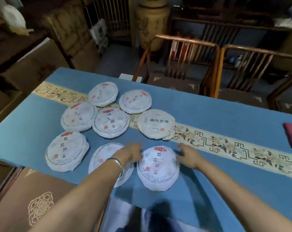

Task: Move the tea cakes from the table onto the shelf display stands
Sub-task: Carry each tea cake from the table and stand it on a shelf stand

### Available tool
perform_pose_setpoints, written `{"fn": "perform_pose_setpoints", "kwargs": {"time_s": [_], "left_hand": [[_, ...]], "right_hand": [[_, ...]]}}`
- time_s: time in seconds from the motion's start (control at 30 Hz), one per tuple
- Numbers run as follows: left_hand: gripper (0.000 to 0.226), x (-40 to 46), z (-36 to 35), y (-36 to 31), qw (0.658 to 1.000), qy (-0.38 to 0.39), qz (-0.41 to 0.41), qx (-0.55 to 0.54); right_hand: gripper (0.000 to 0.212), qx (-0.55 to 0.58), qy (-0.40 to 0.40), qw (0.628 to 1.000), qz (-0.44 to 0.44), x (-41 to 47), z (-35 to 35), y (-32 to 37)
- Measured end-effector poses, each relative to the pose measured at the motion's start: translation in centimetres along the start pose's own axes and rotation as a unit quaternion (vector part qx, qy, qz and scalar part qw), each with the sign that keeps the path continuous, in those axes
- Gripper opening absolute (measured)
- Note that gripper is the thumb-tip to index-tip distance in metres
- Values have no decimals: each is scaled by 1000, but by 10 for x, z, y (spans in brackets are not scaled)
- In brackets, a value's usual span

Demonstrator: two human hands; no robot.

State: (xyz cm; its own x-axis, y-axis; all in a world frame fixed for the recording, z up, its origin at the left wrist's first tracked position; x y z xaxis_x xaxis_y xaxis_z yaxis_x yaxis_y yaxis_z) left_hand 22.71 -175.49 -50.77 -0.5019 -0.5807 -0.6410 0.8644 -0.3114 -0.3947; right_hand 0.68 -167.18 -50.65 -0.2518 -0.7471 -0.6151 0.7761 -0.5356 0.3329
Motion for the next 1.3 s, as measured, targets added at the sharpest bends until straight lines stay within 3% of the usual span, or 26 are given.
{"fn": "perform_pose_setpoints", "kwargs": {"time_s": [0.07, 0.2, 0.37, 0.53, 0.67, 0.83, 0.93, 1.13, 1.3], "left_hand": [[36, 7, -21, 3, 999, 9, 21, -31], [52, 10, -51, 6, 991, -25, 69, -115], [71, 4, -79, 3, 976, -67, 127, -164], [91, 7, -85, 8, 942, -130, 180, -251], [82, 19, -83, 17, 915, -146, 213, -311], [58, 21, -85, 19, 911, -153, 146, -354], [50, 8, -82, 21, 908, -195, 115, -352], [55, -19, -52, 20, 814, -292, 57, -498], [66, -36, -12, 33, 738, -338, 2, -584]], "right_hand": [[58, 13, 20, 1000, -8, 12, -16, -14], [68, 75, 31, 996, -37, 22, -44, -37], [43, 178, -9, 984, -27, 19, -69, -43], [35, 421, 26, 905, -49, 16, -83, -35], [37, 553, 69, 827, -78, 9, -89, -27], [47, 584, 118, 790, -145, -3, -95, -27], [44, 612, 112, 775, -115, -8, -91, -16], [44, 639, 75, 762, -65, -17, -62, 30], [30, 600, 53, 798, -13, -13, -31, 65]]}}
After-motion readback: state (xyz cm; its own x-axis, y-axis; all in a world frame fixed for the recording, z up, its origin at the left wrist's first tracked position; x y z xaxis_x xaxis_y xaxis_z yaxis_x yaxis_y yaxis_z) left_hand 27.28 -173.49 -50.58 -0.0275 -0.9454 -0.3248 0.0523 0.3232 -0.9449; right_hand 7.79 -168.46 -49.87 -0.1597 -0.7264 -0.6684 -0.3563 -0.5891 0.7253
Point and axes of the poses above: each hand's wrist, its own x-axis towards the middle knuckle, its own z-axis out of the back of the hand, y = z × x, the point moved 7 cm from there along x, towards the middle knuckle, and after that the axes turned 7 degrees about -z, right-handed, at the moved point
